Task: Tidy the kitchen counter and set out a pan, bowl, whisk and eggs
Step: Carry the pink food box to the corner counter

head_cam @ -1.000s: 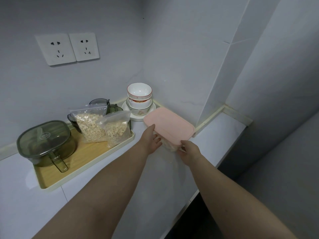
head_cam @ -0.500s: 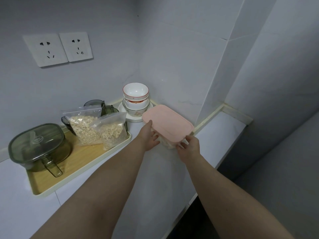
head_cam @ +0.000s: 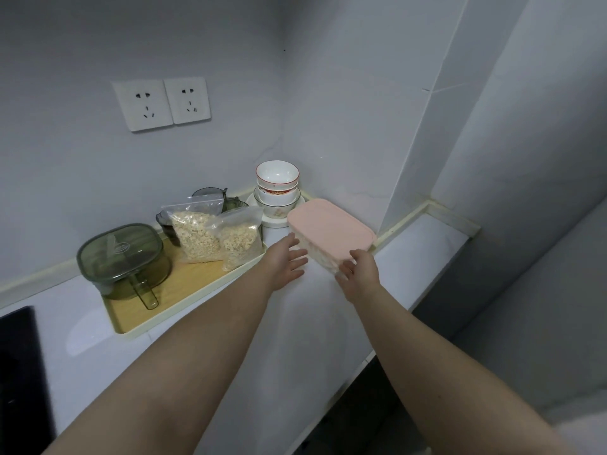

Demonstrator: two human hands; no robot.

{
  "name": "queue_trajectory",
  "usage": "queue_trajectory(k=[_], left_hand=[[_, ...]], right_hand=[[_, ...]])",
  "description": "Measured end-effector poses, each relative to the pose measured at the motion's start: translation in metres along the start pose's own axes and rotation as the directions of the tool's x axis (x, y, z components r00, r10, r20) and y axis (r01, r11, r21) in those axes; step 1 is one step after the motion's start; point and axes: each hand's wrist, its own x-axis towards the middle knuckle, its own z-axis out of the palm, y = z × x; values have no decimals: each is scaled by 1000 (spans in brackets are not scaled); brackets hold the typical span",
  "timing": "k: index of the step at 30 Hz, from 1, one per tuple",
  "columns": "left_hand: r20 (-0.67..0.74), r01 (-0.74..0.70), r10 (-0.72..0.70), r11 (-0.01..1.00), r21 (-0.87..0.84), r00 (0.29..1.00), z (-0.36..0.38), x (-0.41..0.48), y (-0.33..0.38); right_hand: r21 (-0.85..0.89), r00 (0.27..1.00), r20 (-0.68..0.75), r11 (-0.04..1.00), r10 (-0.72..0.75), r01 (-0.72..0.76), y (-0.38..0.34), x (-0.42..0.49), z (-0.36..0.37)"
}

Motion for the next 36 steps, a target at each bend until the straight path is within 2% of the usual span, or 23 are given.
queue_trajectory(k=[3, 6, 8, 10, 14, 16, 19, 23, 25, 28, 33, 36], left_hand=[[-29, -48, 50, 996, 80, 998, -16, -32, 3], [-96, -117, 148, 954, 276, 984, -38, -75, 5], [-110, -155, 224, 887, 436, 968, -56, -105, 4], [-102, -196, 308, 794, 575, 946, -78, -134, 1], [-119, -191, 458, 575, 795, 881, -134, -211, -8], [-132, -160, 509, 489, 857, 850, -161, -250, -19], [-122, -59, 579, 284, 957, 806, -201, -319, -39], [-123, 95, 630, 77, 992, 767, -244, -407, -66], [-169, 226, 664, -1, 974, 729, -269, -460, -80], [-282, 398, 698, -4, 917, 658, -299, -532, -104], [-410, 595, 724, -1, 803, 554, -337, -616, -134], [-475, 669, 740, 46, 742, 476, -366, -664, -154]], right_hand=[[-136, 997, 50, 989, -54, 60, 6, -25, 14], [-352, 979, 165, 921, -115, 168, 29, -63, 33], [-517, 948, 261, 803, -182, 296, 48, -85, 41], [-640, 900, 357, 636, -250, 431, 66, -110, 46], [-699, 788, 545, 363, -286, 616, 105, -173, 60], [-686, 728, 637, 244, -255, 686, 126, -205, 66], [-631, 639, 739, 111, -215, 768, 160, -259, 76], [-516, 503, 851, -59, -149, 855, 209, -328, 87], [-407, 395, 913, -139, -104, 903, 240, -370, 96], [-238, 240, 970, -254, -23, 937, 284, -427, 108], [-77, 107, 992, -363, 64, 929, 340, -497, 122], [19, 36, 991, -393, 132, 919, 378, -538, 134]])
